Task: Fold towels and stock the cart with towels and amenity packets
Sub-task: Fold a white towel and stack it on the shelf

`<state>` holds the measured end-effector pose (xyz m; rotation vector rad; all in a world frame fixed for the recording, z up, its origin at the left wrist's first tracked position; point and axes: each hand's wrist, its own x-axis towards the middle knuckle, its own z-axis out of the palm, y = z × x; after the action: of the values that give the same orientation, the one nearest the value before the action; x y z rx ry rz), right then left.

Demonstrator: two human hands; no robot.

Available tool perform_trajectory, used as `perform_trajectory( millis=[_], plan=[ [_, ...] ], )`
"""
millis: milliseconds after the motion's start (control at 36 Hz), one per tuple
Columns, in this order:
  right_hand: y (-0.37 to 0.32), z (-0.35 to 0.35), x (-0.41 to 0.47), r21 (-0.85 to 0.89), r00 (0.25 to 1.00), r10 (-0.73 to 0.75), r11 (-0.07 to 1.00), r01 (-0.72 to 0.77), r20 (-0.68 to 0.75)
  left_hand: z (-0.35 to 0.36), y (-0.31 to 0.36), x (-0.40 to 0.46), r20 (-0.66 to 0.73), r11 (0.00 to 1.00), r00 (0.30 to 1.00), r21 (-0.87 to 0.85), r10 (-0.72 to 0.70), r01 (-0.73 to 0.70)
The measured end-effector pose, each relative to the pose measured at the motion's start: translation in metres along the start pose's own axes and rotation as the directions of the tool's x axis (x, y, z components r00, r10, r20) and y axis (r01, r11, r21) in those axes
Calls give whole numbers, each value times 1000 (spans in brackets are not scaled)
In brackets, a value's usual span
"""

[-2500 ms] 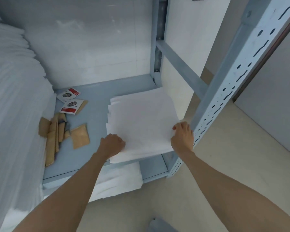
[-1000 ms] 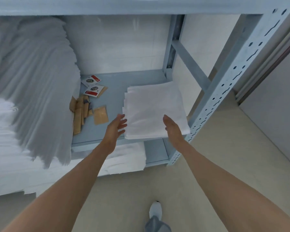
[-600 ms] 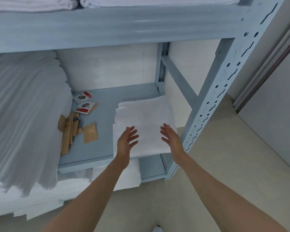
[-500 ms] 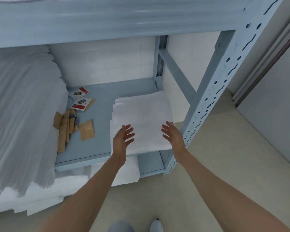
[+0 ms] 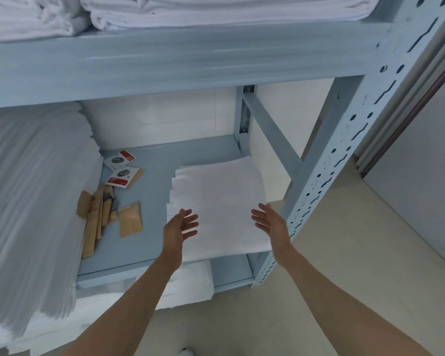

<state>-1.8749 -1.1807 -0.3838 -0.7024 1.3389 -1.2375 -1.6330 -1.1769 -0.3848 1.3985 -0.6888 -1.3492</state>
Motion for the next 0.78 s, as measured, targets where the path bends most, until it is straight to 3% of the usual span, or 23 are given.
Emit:
perform_trajectory(
  millis=[139, 222, 333, 472, 583, 778],
  plan=[
    [5, 2, 4, -29, 999, 47, 999, -47, -5, -4, -8, 10, -36, 997, 996, -4, -79, 79],
    [19, 1, 5, -130, 989, 127, 982, -137, -81, -9, -23, 17, -66, 972, 970, -33, -234, 232],
    [55, -10, 5, -223, 910, 310, 900, -374, -274, -16, -50, 15, -81, 870, 869, -134, -488, 475],
    [88, -18, 9, 61, 791, 530, 840, -539, -306, -7, -69, 25, -141, 775, 770, -257, -622, 578],
    [99, -24, 16, 273, 793, 579, 807, -524, -188, -1, -79, 38, -155, 698, 688, -289, -709, 655],
    [113, -31, 32, 526, 870, 482, 768, -366, -98, -11, -116, 33, -68, 729, 765, -367, -640, 577]
  ],
)
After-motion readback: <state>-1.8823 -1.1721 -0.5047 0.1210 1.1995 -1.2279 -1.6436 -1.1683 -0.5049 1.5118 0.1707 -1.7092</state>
